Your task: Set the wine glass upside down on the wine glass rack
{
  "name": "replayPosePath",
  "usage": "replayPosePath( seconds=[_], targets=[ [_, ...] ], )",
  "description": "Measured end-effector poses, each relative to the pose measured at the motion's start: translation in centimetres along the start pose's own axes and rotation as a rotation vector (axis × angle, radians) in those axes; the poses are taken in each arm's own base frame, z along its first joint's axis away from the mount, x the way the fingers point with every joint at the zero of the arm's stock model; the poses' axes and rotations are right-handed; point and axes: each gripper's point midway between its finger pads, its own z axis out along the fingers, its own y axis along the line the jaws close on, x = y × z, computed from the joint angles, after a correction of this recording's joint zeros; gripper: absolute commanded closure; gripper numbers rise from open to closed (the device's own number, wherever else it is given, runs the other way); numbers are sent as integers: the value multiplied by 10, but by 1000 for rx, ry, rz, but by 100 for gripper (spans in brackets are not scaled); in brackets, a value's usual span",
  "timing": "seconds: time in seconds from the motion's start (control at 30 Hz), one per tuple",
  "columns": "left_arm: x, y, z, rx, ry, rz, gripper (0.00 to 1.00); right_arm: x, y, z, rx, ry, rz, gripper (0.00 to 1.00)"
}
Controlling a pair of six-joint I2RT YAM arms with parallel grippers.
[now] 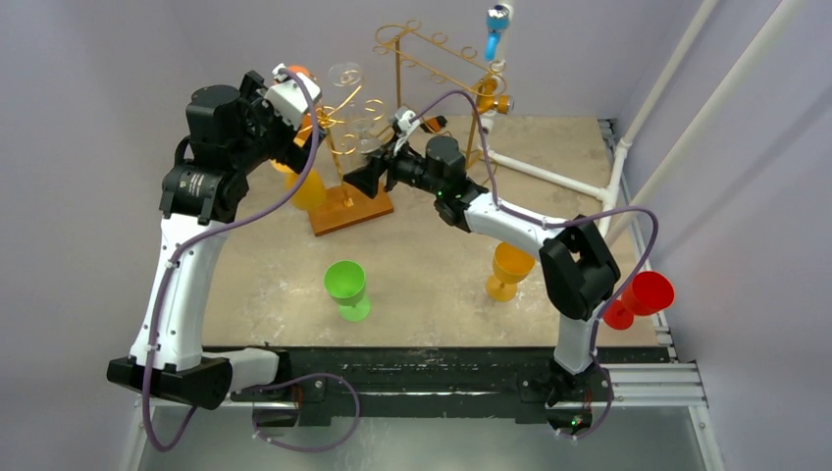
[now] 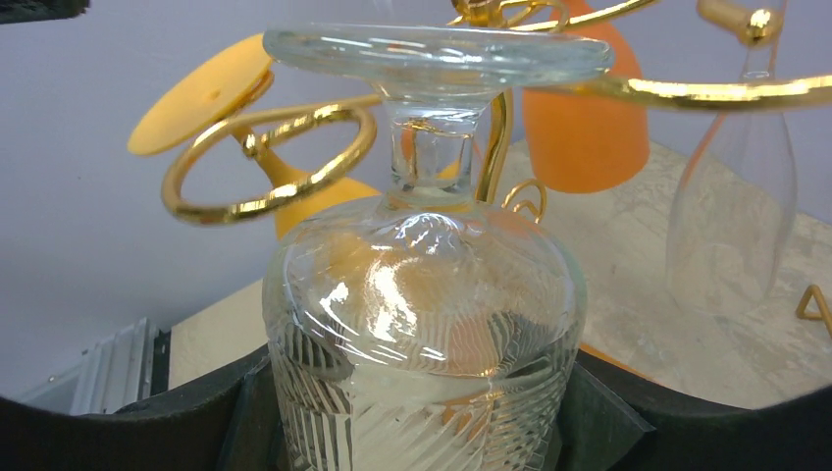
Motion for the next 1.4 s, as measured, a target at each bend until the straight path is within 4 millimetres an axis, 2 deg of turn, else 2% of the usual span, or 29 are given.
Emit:
replayPosePath(
  seconds=[0.33,0.57,1.13,1.4],
  targets=[
    [11,-2,6,2,25,31,6,-2,7,3,-13,-4,-8,68],
    [11,-1,6,3,27,44,7,-10,8,5,-17,-9,-42,67],
    [12,0,6,1,29,71,7,16,0,22,-54,52,-116,66],
    [13,2,6,-5,34,79,7,9,1,26,-69,36,-148,67]
  ],
)
